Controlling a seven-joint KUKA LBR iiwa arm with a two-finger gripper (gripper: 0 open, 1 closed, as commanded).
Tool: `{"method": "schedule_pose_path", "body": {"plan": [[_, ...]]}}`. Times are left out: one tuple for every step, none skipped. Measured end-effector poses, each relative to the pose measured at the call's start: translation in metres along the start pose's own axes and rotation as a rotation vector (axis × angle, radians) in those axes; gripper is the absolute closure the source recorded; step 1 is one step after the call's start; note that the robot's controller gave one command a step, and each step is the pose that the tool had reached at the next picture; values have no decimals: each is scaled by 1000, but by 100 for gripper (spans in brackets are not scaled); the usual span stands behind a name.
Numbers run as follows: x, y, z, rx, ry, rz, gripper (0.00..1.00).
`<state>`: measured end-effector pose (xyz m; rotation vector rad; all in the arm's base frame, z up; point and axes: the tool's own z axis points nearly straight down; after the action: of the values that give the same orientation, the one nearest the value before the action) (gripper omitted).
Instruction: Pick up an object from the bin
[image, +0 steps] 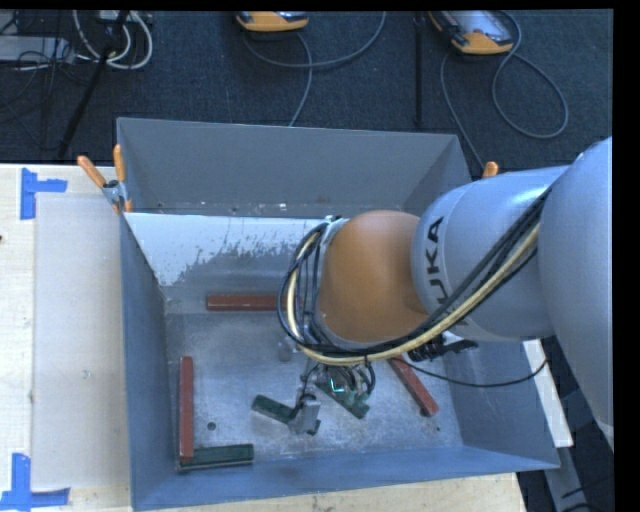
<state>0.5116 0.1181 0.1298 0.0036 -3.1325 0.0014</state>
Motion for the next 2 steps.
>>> {"method": "schedule_pose_path", "body": {"plan": [[-12, -28, 63, 0, -1, -55, 0], [-14, -27, 57, -1, -7, -52, 100]]}}
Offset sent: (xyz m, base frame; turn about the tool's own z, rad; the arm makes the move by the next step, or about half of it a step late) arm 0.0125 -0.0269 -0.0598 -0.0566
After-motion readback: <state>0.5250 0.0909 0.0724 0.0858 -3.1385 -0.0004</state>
